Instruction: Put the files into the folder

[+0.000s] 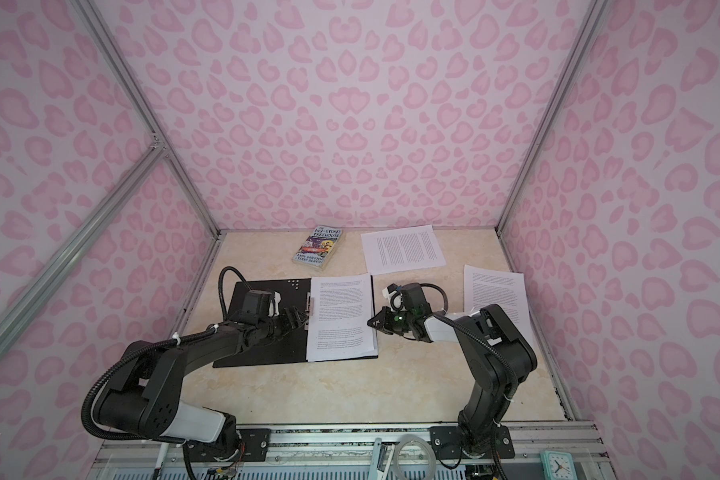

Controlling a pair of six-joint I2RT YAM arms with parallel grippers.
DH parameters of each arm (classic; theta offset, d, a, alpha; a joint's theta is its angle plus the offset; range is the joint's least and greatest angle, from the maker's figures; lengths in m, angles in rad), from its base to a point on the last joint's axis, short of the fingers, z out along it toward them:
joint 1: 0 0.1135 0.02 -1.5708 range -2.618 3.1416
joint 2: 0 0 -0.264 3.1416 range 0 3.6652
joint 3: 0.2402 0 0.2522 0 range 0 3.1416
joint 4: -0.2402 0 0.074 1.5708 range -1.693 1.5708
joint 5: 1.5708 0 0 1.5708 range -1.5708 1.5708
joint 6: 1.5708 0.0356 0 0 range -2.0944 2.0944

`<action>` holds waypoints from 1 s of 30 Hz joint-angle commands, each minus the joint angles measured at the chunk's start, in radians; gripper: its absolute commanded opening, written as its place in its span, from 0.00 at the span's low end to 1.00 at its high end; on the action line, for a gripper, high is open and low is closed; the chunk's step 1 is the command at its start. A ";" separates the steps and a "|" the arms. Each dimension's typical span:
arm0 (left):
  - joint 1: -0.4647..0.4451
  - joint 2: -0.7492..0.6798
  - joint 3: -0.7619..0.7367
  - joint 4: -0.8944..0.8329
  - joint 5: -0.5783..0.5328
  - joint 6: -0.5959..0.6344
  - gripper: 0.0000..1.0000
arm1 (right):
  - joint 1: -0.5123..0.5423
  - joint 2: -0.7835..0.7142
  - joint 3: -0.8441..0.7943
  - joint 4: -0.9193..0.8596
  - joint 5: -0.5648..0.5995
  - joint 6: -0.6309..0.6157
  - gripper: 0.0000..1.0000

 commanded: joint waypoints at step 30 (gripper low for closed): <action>-0.047 -0.441 -0.085 -0.034 -0.009 0.049 0.85 | -0.329 -0.487 -0.028 -0.466 0.808 -0.189 0.99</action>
